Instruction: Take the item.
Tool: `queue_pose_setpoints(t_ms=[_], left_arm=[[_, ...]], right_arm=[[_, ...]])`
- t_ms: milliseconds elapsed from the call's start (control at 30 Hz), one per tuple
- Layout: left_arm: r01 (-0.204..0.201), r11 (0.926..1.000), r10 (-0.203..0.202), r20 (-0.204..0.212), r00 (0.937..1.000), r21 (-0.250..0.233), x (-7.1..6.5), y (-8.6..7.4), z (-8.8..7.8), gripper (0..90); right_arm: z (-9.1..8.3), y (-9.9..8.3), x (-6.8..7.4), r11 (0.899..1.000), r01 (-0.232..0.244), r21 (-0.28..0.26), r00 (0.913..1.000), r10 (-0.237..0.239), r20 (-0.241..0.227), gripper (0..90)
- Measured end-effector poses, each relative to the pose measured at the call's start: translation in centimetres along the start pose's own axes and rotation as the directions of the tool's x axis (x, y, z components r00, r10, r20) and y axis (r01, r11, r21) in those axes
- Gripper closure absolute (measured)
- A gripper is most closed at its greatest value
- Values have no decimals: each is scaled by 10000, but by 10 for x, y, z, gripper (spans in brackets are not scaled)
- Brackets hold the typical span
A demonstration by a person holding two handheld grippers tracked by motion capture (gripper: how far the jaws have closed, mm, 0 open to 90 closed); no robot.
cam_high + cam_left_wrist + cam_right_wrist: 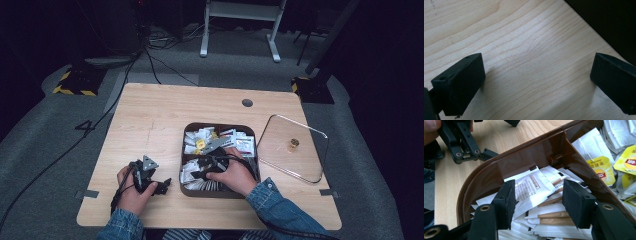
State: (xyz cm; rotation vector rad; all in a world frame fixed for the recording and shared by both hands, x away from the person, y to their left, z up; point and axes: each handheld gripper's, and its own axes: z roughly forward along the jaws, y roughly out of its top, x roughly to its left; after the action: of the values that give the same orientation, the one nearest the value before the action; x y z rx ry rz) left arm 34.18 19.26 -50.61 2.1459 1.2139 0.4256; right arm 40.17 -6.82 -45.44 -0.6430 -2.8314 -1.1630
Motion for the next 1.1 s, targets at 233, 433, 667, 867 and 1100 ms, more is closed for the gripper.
queue_pose_setpoints(t_ms=[233, 433, 667, 867, 1100], left_arm=[[-3, 10000, 3, 2, 10000, 4, 0, 0, 0, 1], [0, 10000, 0, 1, 10000, 2, 0, 0, 0, 1], [-2, 10000, 2, 0, 10000, 3, 0, 0, 0, 1], [3, 10000, -3, 5, 10000, 1, 0, 0, 0, 1], [0, 10000, 0, -2, 10000, -2, 0, 0, 0, 1]], right_arm=[[2, 1, 9, 9999, 147, -21, 9993, -148, -338, 480], [5, 0, 15, 9988, 478, 112, 9976, -472, -511, 535], [7, 0, 15, 9984, 504, 273, 9976, -490, -487, 544], [4, 2, 19, 9970, 771, 49, 9953, -767, -589, 681], [6, 5, 23, 9944, 1043, 151, 9907, -1025, -897, 697]])
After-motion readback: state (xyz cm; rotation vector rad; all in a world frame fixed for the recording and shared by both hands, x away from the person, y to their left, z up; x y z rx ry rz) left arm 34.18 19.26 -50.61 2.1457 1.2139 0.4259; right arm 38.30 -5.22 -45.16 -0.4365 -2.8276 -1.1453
